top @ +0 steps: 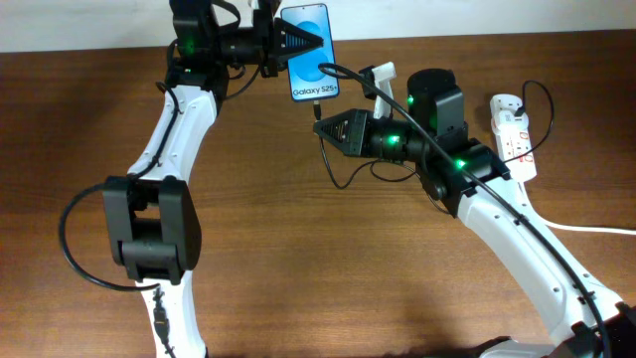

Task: Plug charger to phone and switch on socket
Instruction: 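Push the plug upward into the phone's bottom port with the right gripper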

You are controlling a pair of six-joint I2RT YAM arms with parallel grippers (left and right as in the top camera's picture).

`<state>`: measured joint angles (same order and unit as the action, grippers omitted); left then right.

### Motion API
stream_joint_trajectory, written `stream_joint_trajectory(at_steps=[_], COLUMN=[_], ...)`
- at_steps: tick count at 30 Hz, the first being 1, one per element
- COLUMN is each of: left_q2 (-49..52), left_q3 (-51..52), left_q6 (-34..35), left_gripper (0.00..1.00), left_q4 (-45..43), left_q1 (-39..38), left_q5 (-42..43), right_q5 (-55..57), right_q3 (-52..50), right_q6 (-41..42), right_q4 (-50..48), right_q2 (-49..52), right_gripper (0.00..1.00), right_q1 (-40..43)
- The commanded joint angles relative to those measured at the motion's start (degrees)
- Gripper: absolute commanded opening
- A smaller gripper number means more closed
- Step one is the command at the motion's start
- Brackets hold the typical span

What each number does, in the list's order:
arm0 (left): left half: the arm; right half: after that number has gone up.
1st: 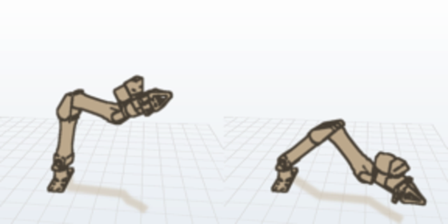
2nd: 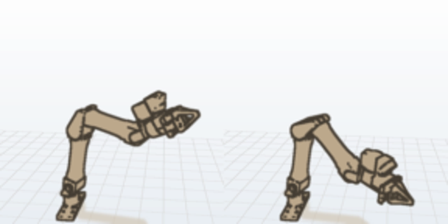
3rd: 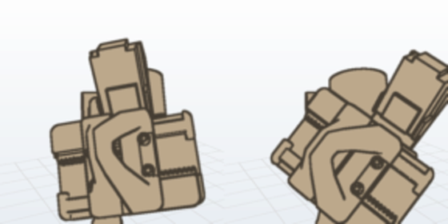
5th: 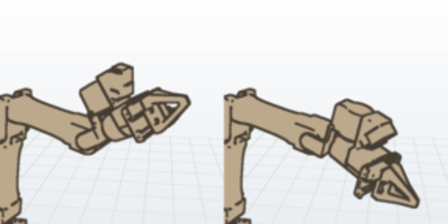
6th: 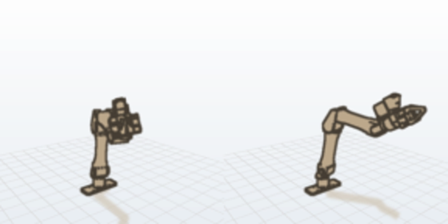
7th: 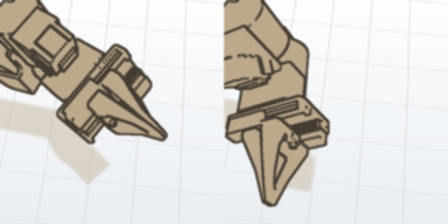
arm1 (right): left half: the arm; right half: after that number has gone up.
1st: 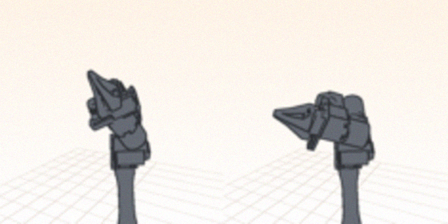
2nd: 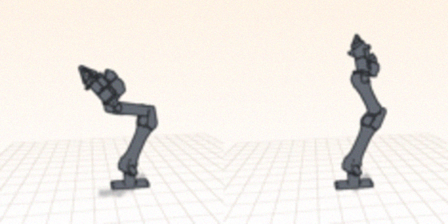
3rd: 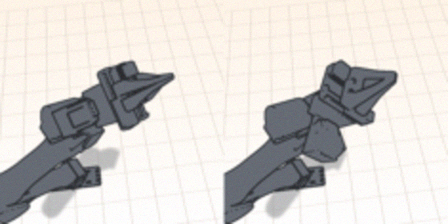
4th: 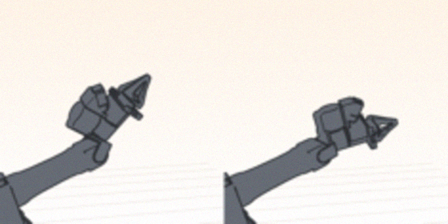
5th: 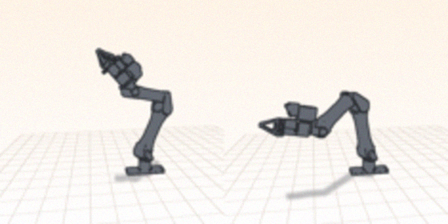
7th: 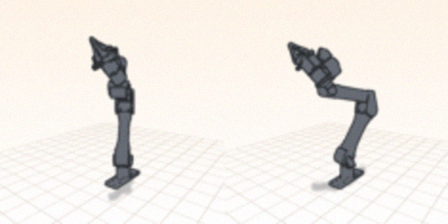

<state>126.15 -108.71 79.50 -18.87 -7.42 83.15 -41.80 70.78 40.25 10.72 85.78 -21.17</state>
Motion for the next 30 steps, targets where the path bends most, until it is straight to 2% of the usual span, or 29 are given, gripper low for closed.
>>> stream_joint_trajectory(at_steps=[1, 30], left_q2=[0.0, 0.0], left_q3=[-1.0, -1.0], left_q6=[-1.1, -1.2], left_gripper=[0.0, 0.0], left_q4=[-0.3, -0.3], left_q1=[0.3, -1.6], left_q5=[0.6, 2.8], right_q5=[0.5, 2.0], right_q3=[-0.3, -0.3], right_q6=[-0.8, -0.8], right_q4=[0.0, -0.9], right_q2=[-0.1, -0.1], right_gripper=[0.04, 0.04], right_q1=[-0.2, 1.5])
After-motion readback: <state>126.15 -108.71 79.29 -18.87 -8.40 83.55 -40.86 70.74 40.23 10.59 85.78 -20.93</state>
